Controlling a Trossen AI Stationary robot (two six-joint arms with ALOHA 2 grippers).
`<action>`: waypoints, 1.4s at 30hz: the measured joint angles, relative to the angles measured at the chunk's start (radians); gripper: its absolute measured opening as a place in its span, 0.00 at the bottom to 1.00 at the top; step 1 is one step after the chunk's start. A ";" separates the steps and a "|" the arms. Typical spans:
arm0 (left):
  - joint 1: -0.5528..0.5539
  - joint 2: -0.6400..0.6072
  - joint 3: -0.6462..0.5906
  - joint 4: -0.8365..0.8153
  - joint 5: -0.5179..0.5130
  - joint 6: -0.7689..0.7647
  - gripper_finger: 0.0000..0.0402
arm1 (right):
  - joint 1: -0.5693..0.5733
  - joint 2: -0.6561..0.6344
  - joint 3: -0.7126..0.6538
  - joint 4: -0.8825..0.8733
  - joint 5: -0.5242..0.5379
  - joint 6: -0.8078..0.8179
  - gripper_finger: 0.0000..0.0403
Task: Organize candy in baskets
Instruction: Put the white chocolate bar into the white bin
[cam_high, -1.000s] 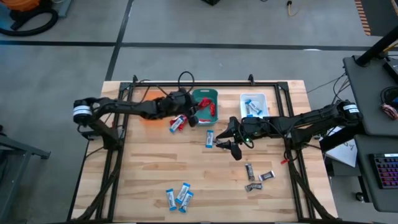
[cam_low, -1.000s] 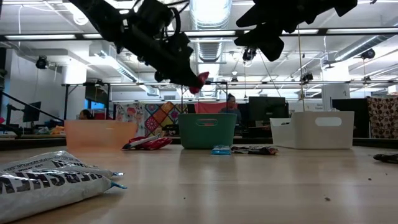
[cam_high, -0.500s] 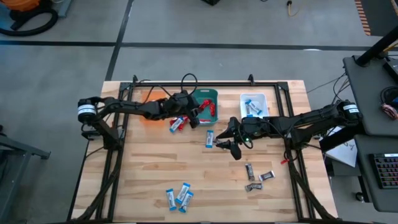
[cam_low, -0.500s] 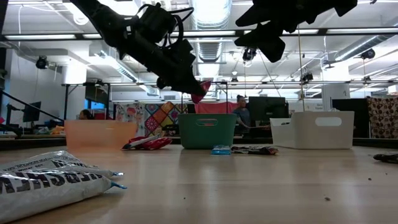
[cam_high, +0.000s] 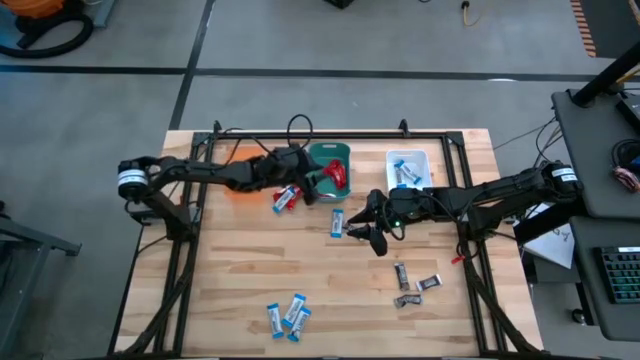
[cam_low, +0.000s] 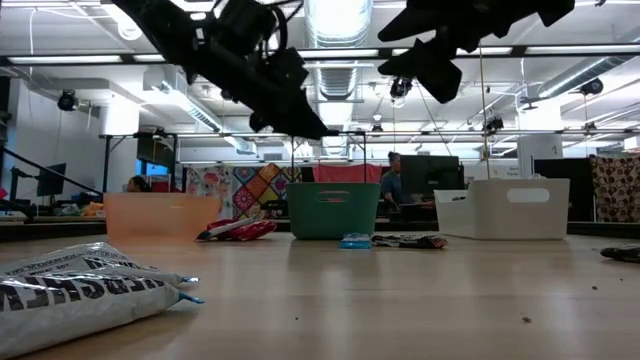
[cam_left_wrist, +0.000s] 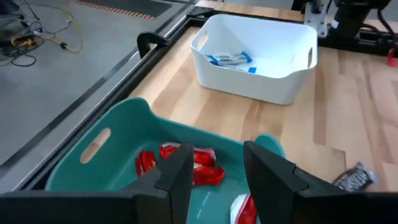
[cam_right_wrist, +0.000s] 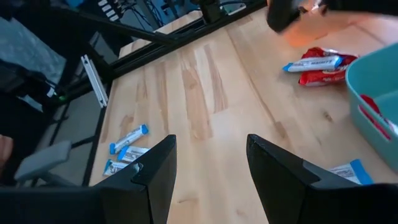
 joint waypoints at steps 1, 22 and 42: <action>-0.004 -0.019 0.000 -0.021 -0.001 0.000 0.31 | 0.000 0.000 0.000 0.000 0.000 0.013 0.46; -0.319 -0.506 -0.221 -0.134 -0.115 -0.097 0.31 | 0.026 0.286 0.349 -0.631 0.255 0.408 0.46; -0.360 -0.633 -0.301 -0.158 -0.119 -0.007 0.31 | 0.014 0.729 0.643 -0.840 0.388 0.631 0.46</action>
